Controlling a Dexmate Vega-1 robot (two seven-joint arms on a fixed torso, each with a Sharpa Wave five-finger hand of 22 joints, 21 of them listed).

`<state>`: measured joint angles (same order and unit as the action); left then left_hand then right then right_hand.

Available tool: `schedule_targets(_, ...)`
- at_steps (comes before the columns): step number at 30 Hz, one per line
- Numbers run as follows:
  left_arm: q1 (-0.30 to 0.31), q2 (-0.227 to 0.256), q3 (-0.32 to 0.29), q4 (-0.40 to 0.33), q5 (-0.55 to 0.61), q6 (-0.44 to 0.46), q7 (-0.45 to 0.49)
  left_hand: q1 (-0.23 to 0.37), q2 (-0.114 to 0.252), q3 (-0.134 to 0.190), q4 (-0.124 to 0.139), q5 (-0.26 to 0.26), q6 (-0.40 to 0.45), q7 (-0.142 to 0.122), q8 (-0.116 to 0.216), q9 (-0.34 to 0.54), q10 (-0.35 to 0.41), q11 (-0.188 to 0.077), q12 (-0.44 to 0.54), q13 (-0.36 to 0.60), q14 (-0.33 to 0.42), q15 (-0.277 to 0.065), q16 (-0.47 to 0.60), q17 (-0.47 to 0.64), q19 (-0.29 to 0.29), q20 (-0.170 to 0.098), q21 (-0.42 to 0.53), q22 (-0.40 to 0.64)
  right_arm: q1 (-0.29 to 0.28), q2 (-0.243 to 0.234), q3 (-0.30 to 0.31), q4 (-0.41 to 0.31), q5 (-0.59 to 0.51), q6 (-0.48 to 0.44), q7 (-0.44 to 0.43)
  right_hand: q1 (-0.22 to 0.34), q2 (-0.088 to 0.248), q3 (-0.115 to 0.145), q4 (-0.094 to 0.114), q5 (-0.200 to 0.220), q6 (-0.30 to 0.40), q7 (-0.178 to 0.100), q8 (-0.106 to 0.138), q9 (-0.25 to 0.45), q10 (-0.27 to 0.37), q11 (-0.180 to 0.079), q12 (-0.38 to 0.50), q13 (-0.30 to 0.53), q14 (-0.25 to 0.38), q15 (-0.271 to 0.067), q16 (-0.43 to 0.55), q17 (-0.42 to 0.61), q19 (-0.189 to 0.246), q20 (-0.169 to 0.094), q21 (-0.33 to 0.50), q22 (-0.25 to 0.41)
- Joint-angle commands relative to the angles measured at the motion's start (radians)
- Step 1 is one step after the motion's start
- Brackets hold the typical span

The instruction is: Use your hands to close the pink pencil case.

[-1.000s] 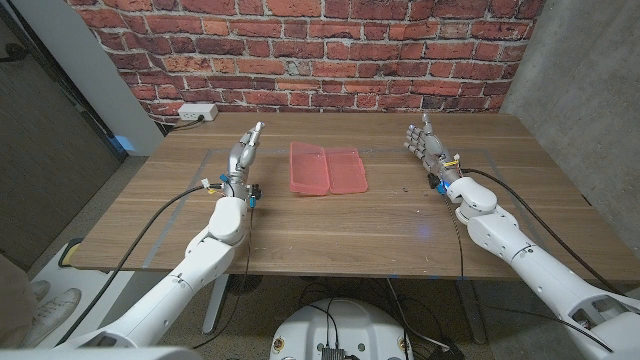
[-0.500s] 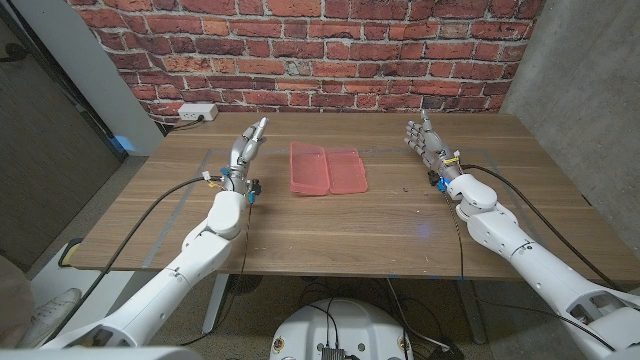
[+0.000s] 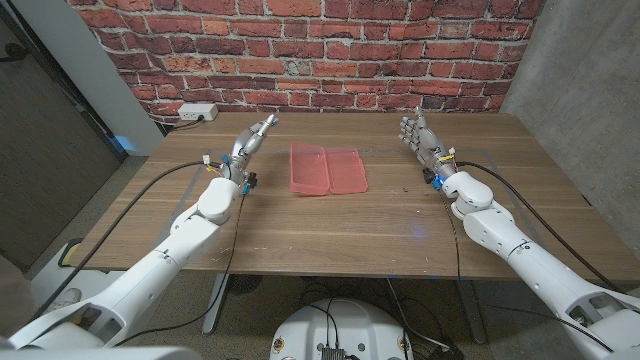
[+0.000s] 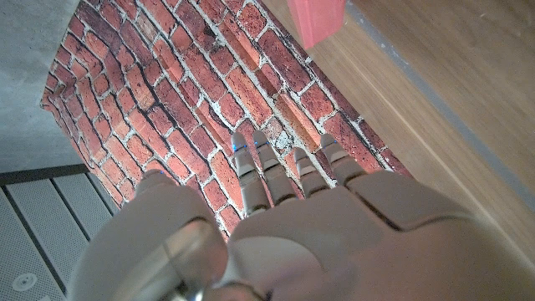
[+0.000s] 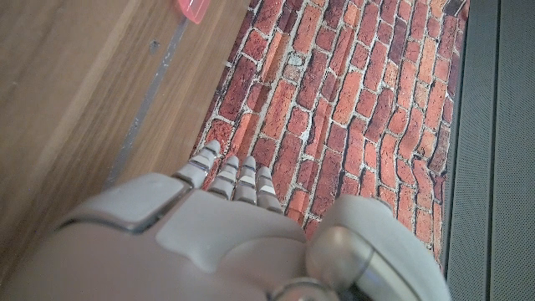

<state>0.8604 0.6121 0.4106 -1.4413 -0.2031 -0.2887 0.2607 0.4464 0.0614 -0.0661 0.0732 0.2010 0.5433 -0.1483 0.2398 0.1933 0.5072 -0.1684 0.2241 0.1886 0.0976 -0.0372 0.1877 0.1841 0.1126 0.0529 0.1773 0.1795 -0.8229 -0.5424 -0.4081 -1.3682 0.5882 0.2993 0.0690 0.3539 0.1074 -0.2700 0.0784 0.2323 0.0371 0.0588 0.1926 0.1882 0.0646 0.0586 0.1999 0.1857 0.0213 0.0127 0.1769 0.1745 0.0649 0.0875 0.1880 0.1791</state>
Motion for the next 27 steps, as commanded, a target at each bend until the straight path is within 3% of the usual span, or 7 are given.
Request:
schedule_targets(1,-0.012,0.068,0.031,-0.016,0.123,0.017,0.014,-0.001,0.006,-0.009,0.003,0.007,0.023,0.000,0.009,0.001,0.010,0.000,-0.001,0.003,-0.010,-0.108,-0.006,0.002,-0.014,-0.010,0.000,0.004,-0.007,0.000,-0.015,-0.027,-0.014,-0.029,-0.021,0.012,-0.003,0.002,-0.004,0.003,-0.008,0.002,0.001,0.004,0.000,0.004,0.005,0.002,-0.008,0.005,-0.002,0.004,-0.008,0.000,-0.005,0.004)
schedule_targets(4,-0.001,0.078,0.029,-0.023,0.162,0.016,0.049,-0.005,0.004,-0.015,0.006,0.008,-0.003,-0.002,-0.006,0.001,-0.022,0.003,-0.019,0.003,-0.031,-0.113,-0.007,0.002,-0.026,-0.010,0.005,0.004,-0.007,0.002,-0.019,-0.028,-0.018,-0.034,-0.025,0.013,-0.002,0.003,-0.004,0.003,-0.006,0.003,0.002,0.004,0.000,0.007,0.006,0.002,-0.009,0.004,-0.002,0.004,-0.010,0.001,-0.005,0.004)
schedule_targets(8,0.009,0.095,0.027,-0.032,0.196,0.020,0.068,-0.016,-0.011,-0.037,0.011,0.013,-0.165,-0.058,-0.063,0.002,-0.054,-0.001,-0.031,0.005,-0.071,-0.107,-0.002,0.003,-0.055,-0.004,0.014,0.006,-0.004,0.005,-0.023,-0.029,-0.026,-0.038,-0.032,0.014,-0.002,0.004,-0.005,0.002,-0.006,0.003,0.002,0.004,0.000,0.005,0.006,0.002,-0.009,0.005,-0.001,0.004,-0.010,0.001,-0.004,0.004)
schedule_targets(14,0.007,0.127,0.039,-0.031,0.253,0.006,0.066,-0.016,-0.027,-0.054,0.008,0.020,-0.262,-0.064,-0.064,0.006,-0.134,-0.007,-0.044,0.007,-0.096,-0.105,-0.004,0.003,-0.071,-0.004,0.017,0.006,0.005,0.008,-0.030,-0.026,-0.032,-0.043,-0.032,0.015,-0.001,0.005,-0.006,0.002,-0.007,0.003,0.002,0.004,-0.001,0.004,0.006,0.002,-0.010,0.005,0.000,0.004,-0.011,0.001,-0.003,0.004)
schedule_targets(19,0.004,0.139,0.047,-0.026,0.295,-0.018,0.072,0.014,-0.048,-0.081,-0.008,0.049,-0.619,-0.067,-0.068,0.019,-0.178,-0.033,-0.024,0.013,-0.139,-0.112,0.000,0.006,-0.096,-0.013,0.024,0.009,0.004,0.011,-0.030,-0.029,-0.031,-0.047,-0.039,0.016,-0.001,0.006,-0.007,0.001,-0.007,0.002,0.002,0.004,0.000,0.004,0.006,0.002,-0.011,0.005,0.001,0.004,-0.012,0.002,-0.002,0.004)
schedule_targets(24,-0.008,0.173,0.063,-0.032,0.349,-0.027,0.046,0.021,-0.047,-0.087,-0.010,0.056,-0.625,-0.068,-0.041,0.026,-0.136,-0.039,-0.009,0.015,-0.135,-0.122,0.007,0.007,-0.103,-0.021,0.025,0.009,0.000,0.011,-0.029,-0.034,-0.031,-0.048,-0.043,0.017,0.000,0.007,-0.008,0.001,-0.007,0.002,0.002,0.004,0.000,0.006,0.006,0.002,-0.011,0.005,0.002,0.004,-0.012,0.003,-0.001,0.004)
schedule_targets(27,-0.023,0.199,0.080,-0.031,0.388,-0.037,0.015,0.021,-0.040,-0.106,-0.004,0.066,-0.394,-0.064,0.059,0.032,-0.125,-0.036,-0.014,0.016,-0.138,-0.124,0.010,0.006,-0.109,-0.023,0.028,0.009,-0.002,0.010,-0.029,-0.035,-0.033,-0.044,-0.044,0.018,0.001,0.008,-0.008,0.000,-0.007,0.002,0.003,0.004,-0.001,0.005,0.006,0.002,-0.012,0.004,0.002,0.004,-0.013,0.003,-0.001,0.004)
